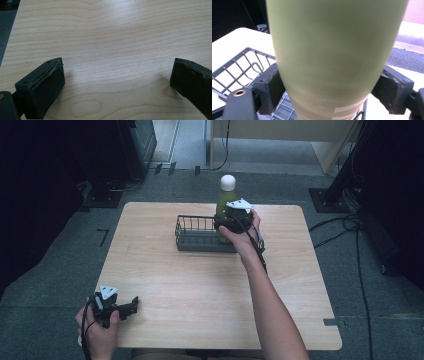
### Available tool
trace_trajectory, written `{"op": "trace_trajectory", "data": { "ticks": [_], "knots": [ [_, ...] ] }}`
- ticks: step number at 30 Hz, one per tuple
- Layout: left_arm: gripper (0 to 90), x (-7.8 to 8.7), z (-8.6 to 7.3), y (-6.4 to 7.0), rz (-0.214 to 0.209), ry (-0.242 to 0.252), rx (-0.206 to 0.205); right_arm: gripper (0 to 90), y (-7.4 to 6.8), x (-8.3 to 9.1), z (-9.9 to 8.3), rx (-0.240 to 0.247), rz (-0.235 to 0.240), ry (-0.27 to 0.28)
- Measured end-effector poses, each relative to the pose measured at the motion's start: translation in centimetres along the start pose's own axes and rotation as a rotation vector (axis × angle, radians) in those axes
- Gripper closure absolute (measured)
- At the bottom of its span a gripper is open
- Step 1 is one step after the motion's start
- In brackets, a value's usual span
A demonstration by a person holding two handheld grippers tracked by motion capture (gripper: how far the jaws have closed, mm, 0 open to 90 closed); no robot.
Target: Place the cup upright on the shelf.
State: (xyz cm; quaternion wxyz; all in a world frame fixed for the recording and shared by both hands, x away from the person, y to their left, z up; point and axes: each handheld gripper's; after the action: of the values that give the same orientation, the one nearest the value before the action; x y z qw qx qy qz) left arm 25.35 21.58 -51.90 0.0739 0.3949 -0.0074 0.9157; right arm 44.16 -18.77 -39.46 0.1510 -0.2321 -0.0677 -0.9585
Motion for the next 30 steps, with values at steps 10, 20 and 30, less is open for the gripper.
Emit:
{"op": "trace_trajectory", "data": {
  "ticks": [10,20,30],
  "knots": [
    [0.0,0.0,0.0,0.0,0.000,0.000,0.000,11.7,0.3,0.5,-0.1,0.001,0.002,0.001],
    [0.0,0.0,0.0,0.0,0.000,0.000,0.000,2.0,1.4,2.1,-1.0,-0.005,0.031,-0.054],
    [0.0,0.0,0.0,0.0,0.000,0.000,0.000,1.2,2.3,4.3,-2.6,0.018,0.077,-0.037]
  ]
}}
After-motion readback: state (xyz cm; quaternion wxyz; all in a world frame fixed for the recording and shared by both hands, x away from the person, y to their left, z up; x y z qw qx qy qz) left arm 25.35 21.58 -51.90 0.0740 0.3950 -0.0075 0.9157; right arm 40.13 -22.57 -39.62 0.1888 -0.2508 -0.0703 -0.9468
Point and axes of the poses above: each handheld gripper's, and its own axes: x roughly backward along the jaws, z roughly out of its top, y roughly to its right, and after that the axes turned 5 degrees about x, right-handed
